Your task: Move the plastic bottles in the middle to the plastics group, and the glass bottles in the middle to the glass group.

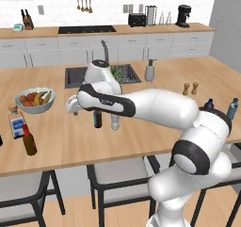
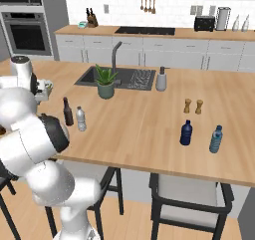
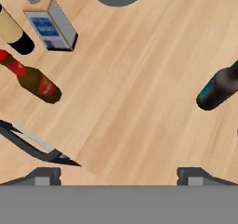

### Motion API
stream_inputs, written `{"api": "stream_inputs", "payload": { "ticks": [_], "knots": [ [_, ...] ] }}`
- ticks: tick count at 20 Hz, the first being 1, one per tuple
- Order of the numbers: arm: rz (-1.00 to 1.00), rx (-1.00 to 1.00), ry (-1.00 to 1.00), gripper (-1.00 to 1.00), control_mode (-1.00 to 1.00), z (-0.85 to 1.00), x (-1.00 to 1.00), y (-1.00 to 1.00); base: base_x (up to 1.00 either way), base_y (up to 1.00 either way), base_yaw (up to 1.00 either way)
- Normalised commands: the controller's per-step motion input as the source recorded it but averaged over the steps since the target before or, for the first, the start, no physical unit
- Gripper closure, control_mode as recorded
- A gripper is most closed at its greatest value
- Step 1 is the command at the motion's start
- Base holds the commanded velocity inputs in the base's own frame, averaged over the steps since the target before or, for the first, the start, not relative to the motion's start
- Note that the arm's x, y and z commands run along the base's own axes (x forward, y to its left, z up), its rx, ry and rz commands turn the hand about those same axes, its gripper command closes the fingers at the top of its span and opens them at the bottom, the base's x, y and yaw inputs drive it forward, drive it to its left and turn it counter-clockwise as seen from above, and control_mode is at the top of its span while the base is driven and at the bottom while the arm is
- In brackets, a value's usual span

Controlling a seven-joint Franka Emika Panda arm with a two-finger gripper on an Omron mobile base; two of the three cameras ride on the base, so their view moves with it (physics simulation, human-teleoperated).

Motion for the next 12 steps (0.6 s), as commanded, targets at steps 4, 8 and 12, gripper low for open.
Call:
{"api": "stream_inputs", "payload": {
  "ticks": [4, 8, 12],
  "knots": [
    [-0.05, 0.02, 0.00, -1.00, -1.00, 0.15, 0.00, -1.00, 0.00, 0.00, 0.00],
    [-0.03, 0.00, 0.00, -1.00, -1.00, 0.09, 0.00, -1.00, 0.00, 0.00, 0.00],
    [0.00, 0.01, 0.00, -1.00, -1.00, 0.00, 0.00, -0.95, 0.00, 0.00, 0.00]
  ]
}}
